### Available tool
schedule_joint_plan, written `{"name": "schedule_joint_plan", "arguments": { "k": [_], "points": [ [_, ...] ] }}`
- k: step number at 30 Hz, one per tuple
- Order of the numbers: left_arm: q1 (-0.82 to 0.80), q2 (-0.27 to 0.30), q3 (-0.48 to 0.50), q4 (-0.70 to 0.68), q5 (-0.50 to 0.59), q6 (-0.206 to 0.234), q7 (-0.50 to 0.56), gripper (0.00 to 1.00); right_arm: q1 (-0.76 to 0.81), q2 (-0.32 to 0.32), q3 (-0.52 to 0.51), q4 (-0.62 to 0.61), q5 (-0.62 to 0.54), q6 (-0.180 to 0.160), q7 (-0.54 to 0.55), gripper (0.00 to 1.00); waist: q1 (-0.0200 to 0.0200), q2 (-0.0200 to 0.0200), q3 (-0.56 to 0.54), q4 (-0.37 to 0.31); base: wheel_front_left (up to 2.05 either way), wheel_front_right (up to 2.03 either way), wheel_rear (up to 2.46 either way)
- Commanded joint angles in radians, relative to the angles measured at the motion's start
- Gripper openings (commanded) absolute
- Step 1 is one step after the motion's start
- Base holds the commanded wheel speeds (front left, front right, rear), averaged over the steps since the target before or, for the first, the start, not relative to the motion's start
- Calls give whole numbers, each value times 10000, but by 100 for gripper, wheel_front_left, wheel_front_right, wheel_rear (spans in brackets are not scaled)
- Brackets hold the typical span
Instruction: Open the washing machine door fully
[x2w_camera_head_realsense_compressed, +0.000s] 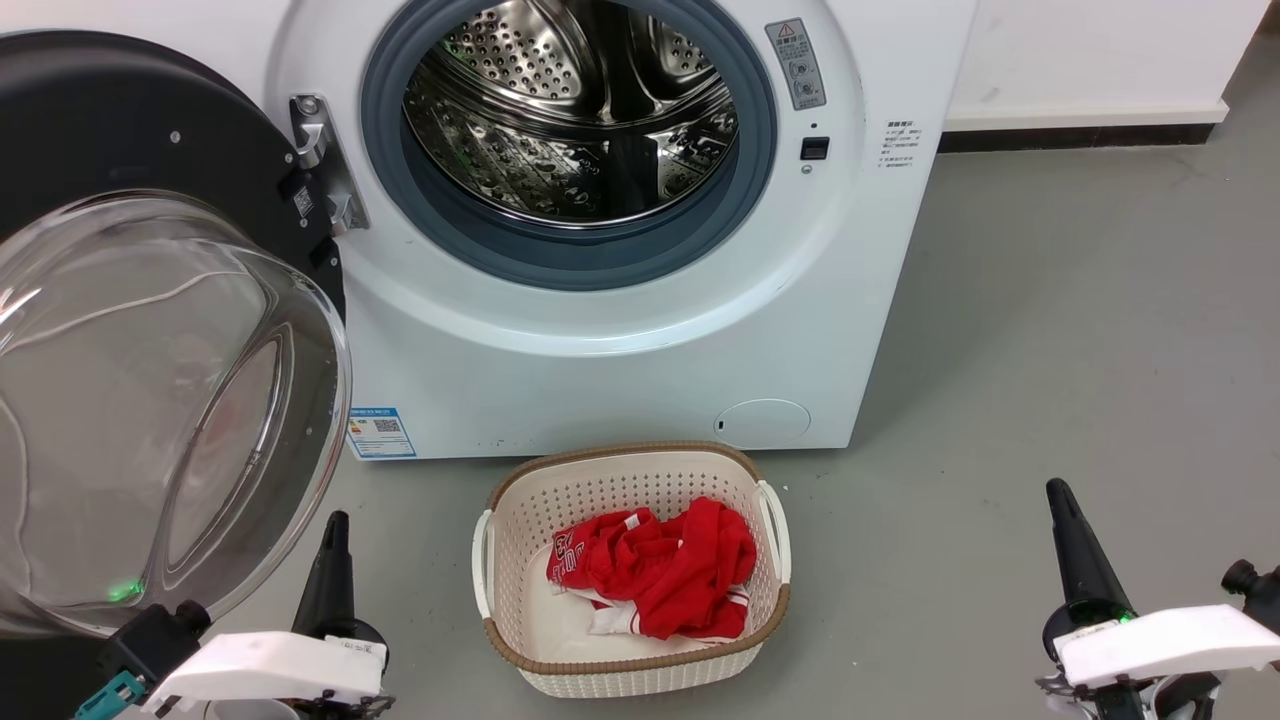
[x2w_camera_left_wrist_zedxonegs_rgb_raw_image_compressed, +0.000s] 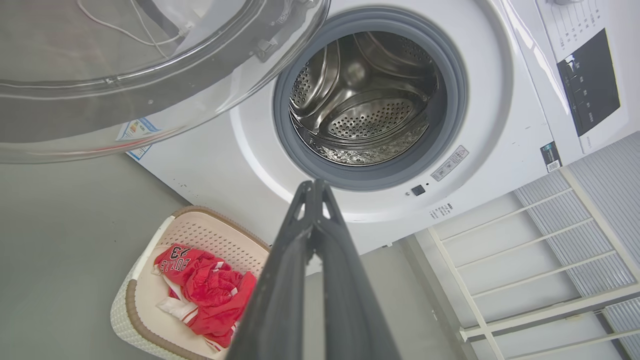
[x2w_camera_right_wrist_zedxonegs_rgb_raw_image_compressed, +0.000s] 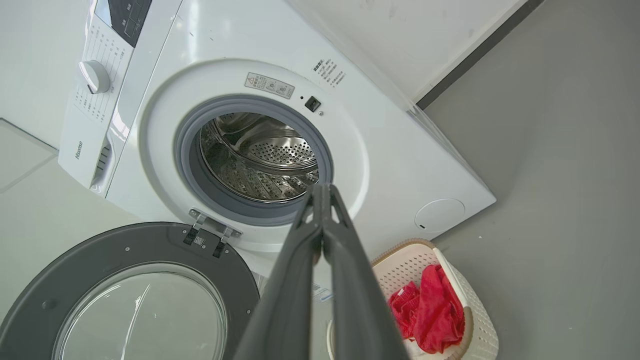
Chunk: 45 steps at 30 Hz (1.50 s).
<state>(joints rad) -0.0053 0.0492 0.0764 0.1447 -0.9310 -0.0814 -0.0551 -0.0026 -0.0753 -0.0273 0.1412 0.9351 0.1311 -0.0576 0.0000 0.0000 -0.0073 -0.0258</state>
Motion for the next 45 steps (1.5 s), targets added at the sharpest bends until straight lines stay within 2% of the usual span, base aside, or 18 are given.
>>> {"name": "schedule_joint_plan", "arguments": {
  "k": [1, 17, 45],
  "points": [
    [-273, 22, 56, -38, -295, -95, 59, 0, -324, -77, -36, -31, 322, -2, 53, 0, 0, 0, 2, 5, 0, 0, 0],
    [-544, 21, 160, 285, -2304, -225, 573, 0, -544, -83, -155, 295, 2438, -3, 461, 0, 0, 0, 27, 67, 0, 0, 0],
    [-864, 19, 290, 689, -4777, -385, 1205, 0, -886, -48, -354, 698, 4991, -4, 1005, 0, 0, 0, 65, 160, 0, 0, 0]
  ]
}}
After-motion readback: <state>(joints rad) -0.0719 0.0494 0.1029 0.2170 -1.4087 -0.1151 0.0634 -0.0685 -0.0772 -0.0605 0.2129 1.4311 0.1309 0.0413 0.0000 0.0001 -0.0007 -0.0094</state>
